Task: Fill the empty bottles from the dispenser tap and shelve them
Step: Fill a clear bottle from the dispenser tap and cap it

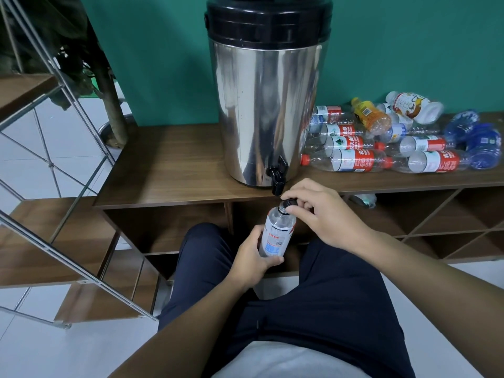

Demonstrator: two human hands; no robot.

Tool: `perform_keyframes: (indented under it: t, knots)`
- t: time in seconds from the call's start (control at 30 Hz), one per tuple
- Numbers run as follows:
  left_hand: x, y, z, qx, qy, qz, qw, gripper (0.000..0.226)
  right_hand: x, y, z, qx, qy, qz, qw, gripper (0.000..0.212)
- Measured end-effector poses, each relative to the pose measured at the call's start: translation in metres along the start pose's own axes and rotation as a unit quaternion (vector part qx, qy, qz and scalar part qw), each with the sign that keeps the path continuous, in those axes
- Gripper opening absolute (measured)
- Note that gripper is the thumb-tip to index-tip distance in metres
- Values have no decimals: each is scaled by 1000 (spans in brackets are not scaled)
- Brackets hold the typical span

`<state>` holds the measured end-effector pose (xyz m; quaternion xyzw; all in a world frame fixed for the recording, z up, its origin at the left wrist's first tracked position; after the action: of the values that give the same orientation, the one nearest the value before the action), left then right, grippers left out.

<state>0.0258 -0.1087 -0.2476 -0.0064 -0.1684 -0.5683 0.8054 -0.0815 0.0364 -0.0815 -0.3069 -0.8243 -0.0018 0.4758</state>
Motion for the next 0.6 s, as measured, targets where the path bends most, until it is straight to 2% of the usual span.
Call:
perform_keyframes:
  t: [0.17, 0.33, 0.47, 0.6]
  knots:
    - [7, 12, 17, -20, 14, -5, 1000, 71, 10, -4, -26, 76, 52, -47, 995, 28]
    - [23, 19, 31, -37, 1, -16, 999, 75, 24, -15, -60, 186, 153, -133, 961, 26]
    - [39, 26, 40, -48, -11, -13, 999, 72, 33, -27, -75, 167, 155, -147, 963, 23]
    - [56, 34, 50, -62, -13, 25, 998, 72, 31, -45, -88, 133, 179, -99, 970, 39]
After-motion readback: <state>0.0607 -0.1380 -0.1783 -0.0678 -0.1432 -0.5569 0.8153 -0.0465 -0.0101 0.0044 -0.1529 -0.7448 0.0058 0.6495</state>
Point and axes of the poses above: each hand's wrist, its own y-axis away from the middle knuckle, its own x-axis out of the back of the hand, z = x × y, the point moved 6 cm from there along -y, towards the middle knuckle, and after that the axes turned 4 degrees about x, right-handed, at the moved point
